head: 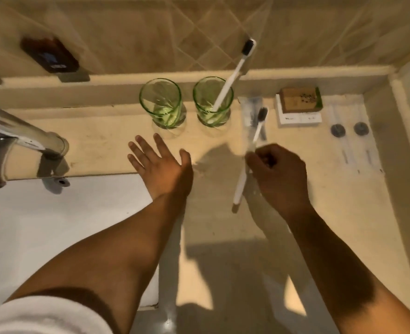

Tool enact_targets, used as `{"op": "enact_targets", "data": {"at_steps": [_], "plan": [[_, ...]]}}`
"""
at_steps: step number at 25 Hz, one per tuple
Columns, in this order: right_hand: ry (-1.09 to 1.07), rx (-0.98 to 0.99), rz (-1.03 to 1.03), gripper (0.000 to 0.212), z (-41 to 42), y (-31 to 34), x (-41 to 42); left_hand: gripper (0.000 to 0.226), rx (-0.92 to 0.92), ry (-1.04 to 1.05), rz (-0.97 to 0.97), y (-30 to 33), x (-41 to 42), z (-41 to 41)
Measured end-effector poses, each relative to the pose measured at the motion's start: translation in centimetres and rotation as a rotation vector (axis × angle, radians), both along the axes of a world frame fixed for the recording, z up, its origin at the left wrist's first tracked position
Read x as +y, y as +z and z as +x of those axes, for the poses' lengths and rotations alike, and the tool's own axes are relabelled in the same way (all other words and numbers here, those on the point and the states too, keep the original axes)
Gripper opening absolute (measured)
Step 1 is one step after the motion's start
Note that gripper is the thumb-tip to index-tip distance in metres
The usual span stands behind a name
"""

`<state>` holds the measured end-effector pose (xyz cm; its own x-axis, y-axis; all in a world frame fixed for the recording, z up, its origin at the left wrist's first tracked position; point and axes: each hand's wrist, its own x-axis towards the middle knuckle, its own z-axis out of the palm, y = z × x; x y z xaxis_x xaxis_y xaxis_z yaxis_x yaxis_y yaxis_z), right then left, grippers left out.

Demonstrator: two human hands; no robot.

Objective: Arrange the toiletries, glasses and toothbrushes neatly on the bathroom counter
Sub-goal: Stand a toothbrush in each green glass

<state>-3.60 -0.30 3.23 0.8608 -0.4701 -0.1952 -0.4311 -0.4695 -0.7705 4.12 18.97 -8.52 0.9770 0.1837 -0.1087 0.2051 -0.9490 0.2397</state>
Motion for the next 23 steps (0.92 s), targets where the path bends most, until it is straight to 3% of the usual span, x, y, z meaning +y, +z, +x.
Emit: {"op": "enact_targets", "data": {"at_steps": [3, 6, 11, 23], "plan": [[0.017, -0.174, 0.065, 0.019, 6.9, 2.4, 2.1, 0.082, -0.009, -0.031, 0.006, 0.0, 0.0, -0.3], [-0.005, -0.314, 0.27, 0.019, 11.9, 3.3, 4.1, 0.08, -0.062, -0.019, 0.007, 0.3, -0.1, -0.3], [-0.018, -0.346, 0.42, 0.018, 15.9, 2.7, 6.3, 0.078, -0.064, -0.039, 0.063, 0.1, -0.3, -0.4], [0.097, -0.249, 0.025, 0.022, 17.2, 0.9, 9.0, 0.081, -0.04, 0.004, 0.099, -0.9, -0.4, -0.4]]}}
